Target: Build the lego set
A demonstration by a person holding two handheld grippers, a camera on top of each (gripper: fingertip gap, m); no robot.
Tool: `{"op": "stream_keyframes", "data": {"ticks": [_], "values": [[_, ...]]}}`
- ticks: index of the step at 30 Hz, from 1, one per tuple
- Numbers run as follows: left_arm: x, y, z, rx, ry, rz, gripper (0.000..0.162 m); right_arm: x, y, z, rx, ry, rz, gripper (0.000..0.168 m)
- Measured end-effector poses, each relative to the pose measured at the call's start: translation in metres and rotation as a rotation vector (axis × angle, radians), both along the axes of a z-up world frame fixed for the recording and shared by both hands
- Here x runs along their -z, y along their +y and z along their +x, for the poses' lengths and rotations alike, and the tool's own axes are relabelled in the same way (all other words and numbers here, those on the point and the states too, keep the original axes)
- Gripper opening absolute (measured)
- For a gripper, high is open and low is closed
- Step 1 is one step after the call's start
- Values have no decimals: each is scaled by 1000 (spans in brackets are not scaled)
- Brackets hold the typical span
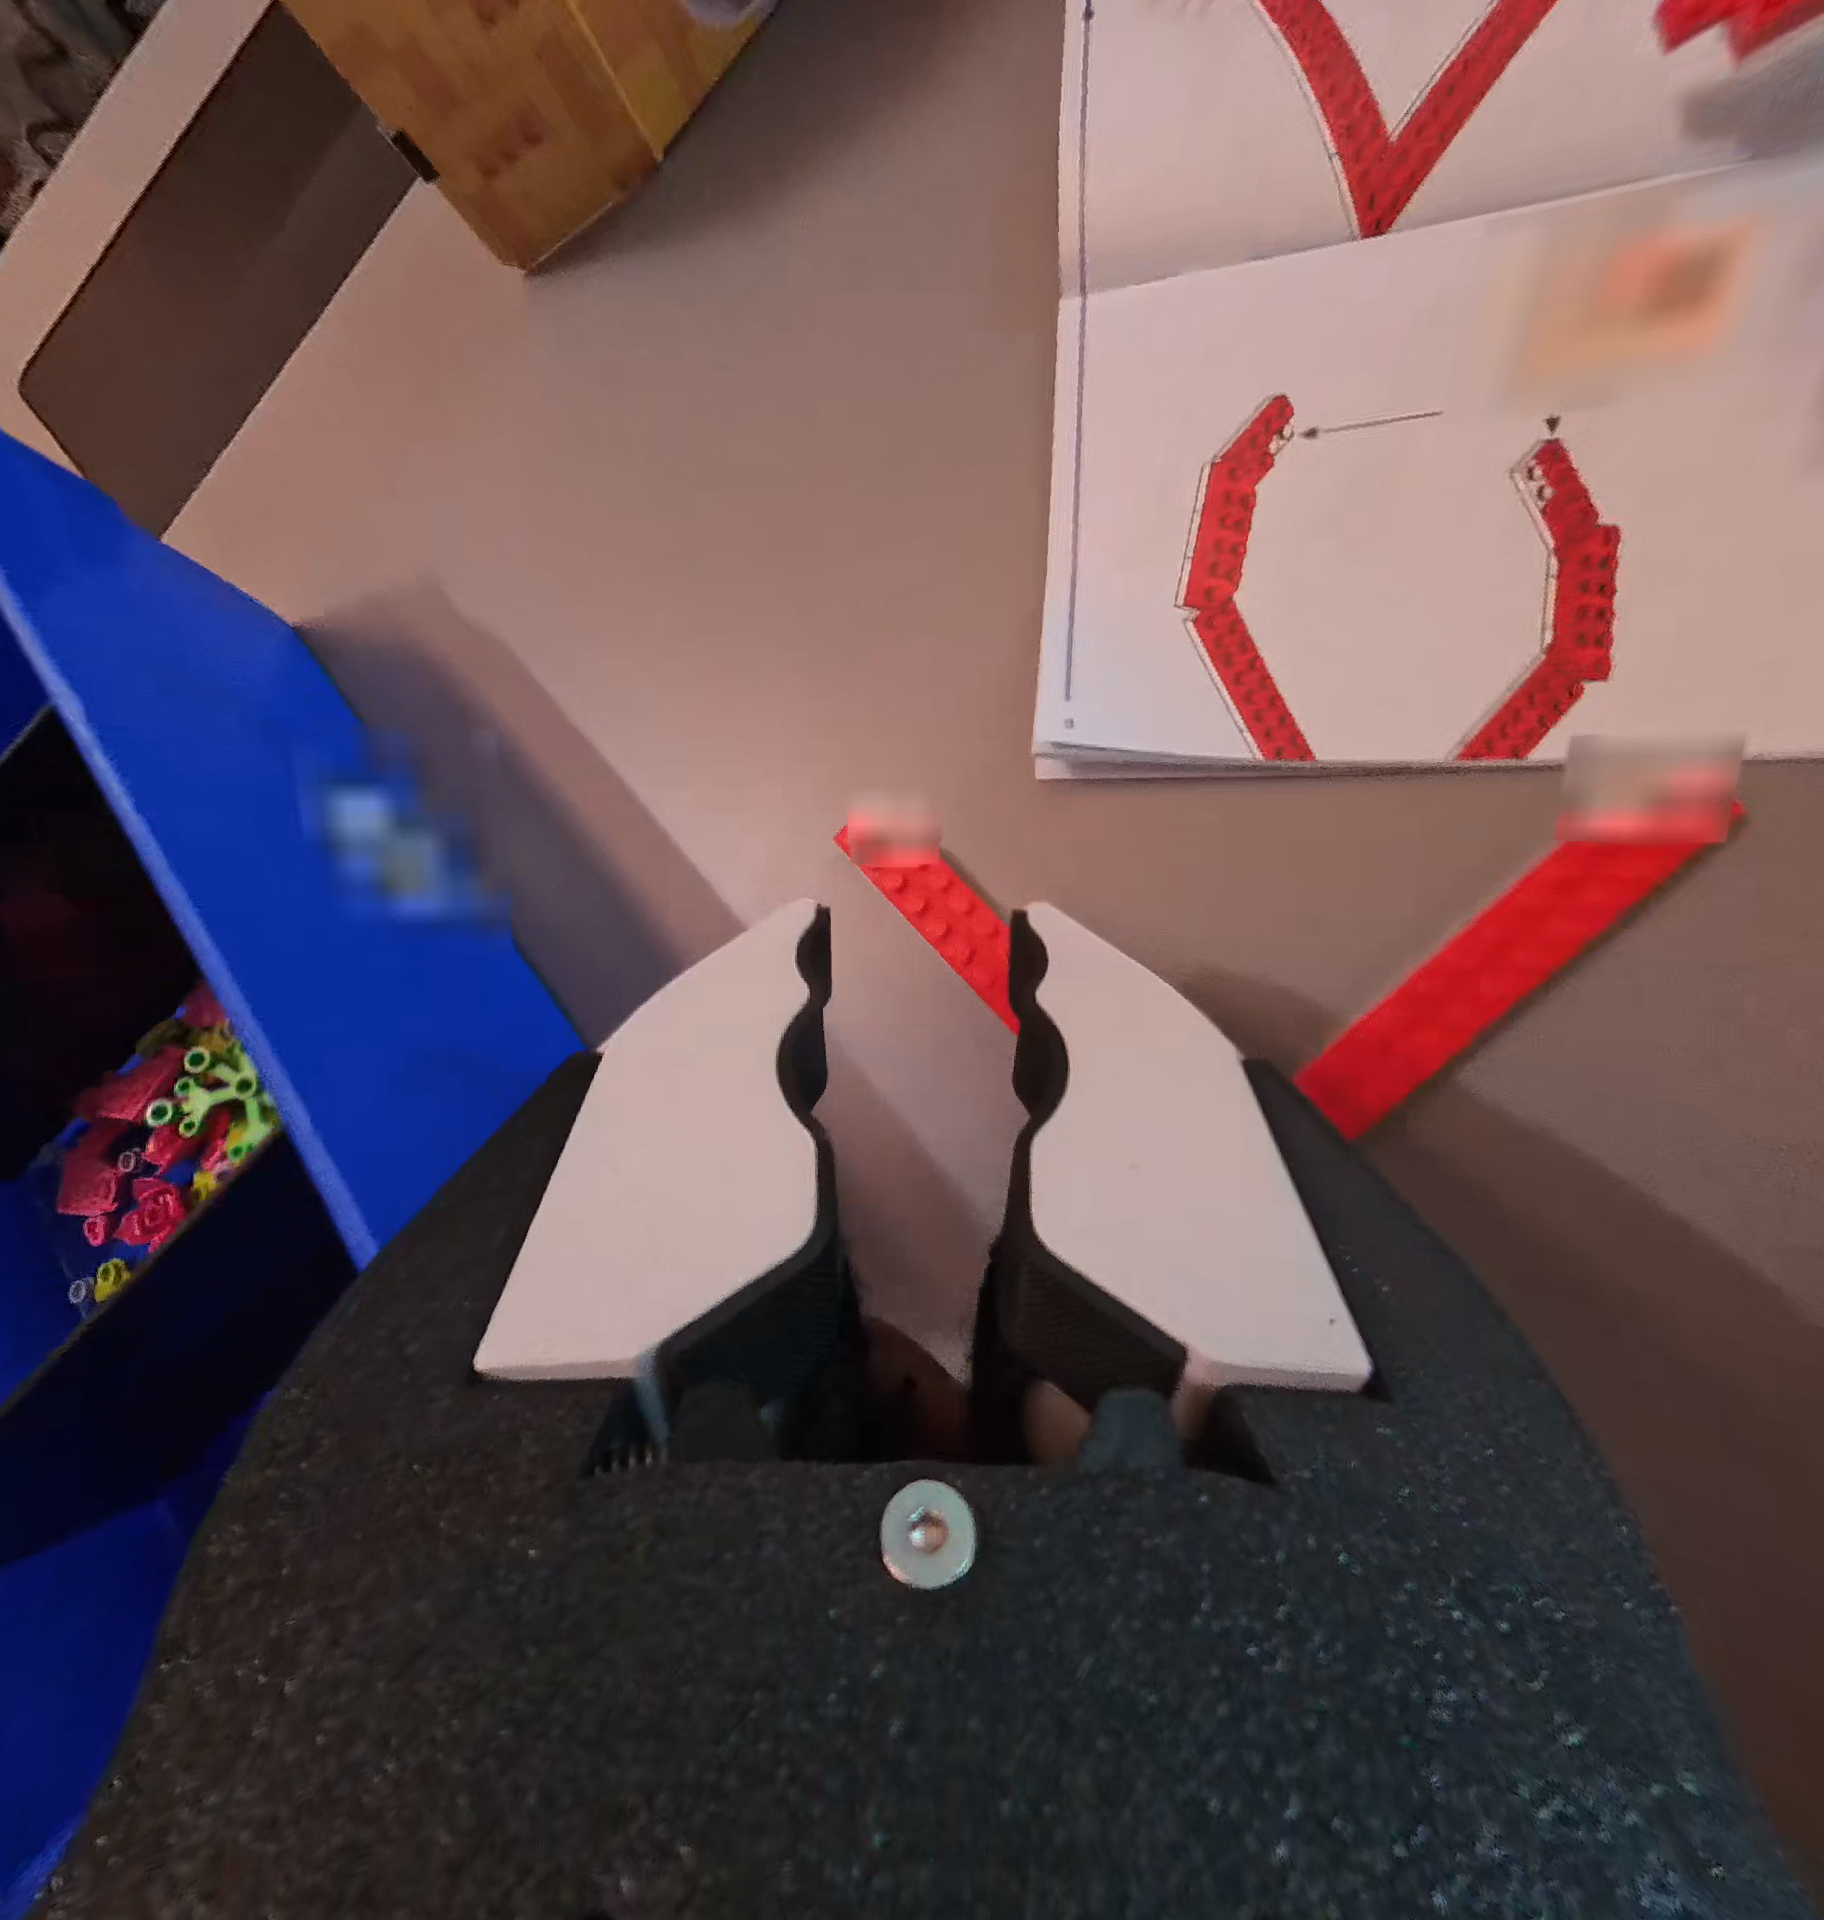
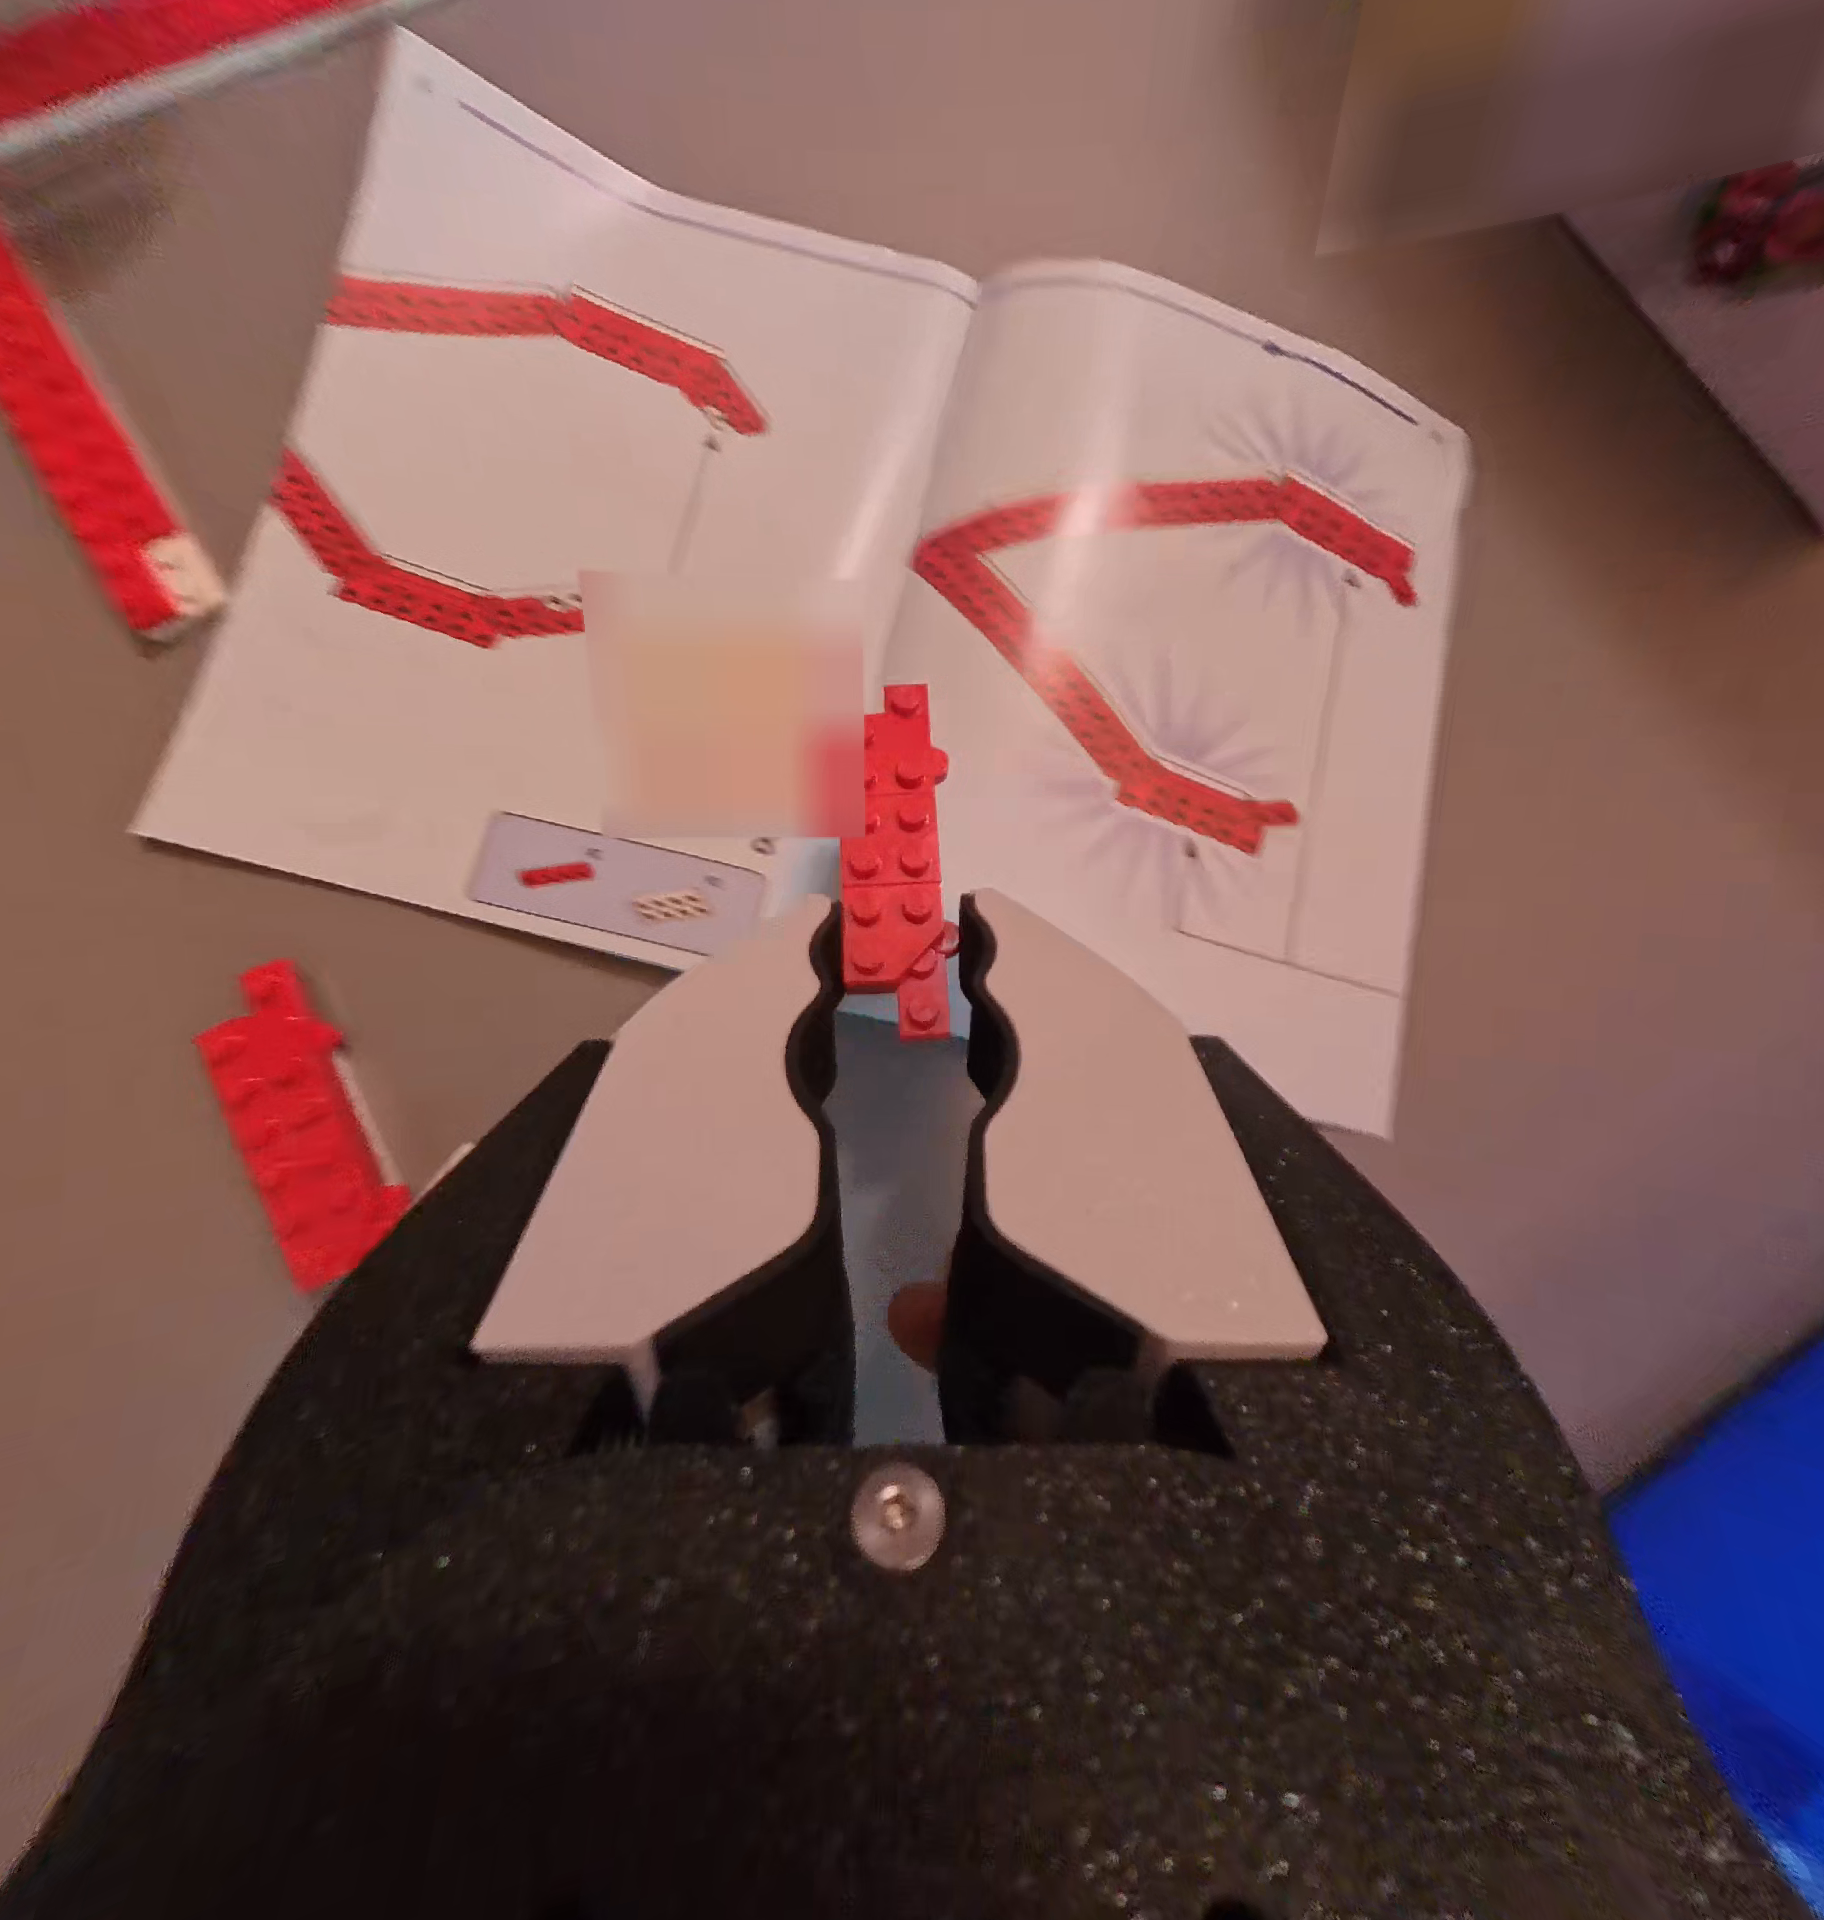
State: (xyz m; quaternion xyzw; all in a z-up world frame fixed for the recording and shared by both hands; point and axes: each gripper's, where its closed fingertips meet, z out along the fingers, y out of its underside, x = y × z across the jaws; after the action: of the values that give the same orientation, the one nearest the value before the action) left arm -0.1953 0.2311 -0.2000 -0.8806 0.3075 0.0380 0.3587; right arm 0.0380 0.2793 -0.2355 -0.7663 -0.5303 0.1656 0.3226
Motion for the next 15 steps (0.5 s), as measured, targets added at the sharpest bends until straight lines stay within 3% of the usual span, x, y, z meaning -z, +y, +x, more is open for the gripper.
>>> {"op": "stream_keyframes", "data": {"ticks": [1, 8, 15], "values": [[-1, -4, -4, -11, 1, 3, 32, -1, -6, -6, -30, 26, -19, 20], [-1, -19, -16, -67, -32, 12, 31, 4, -21, -27, -118, 55, -68, 20], [5, -13, -12, -60, -57, 23, 31, -21, -18, -47, -293, 106, -55, 21]]}}
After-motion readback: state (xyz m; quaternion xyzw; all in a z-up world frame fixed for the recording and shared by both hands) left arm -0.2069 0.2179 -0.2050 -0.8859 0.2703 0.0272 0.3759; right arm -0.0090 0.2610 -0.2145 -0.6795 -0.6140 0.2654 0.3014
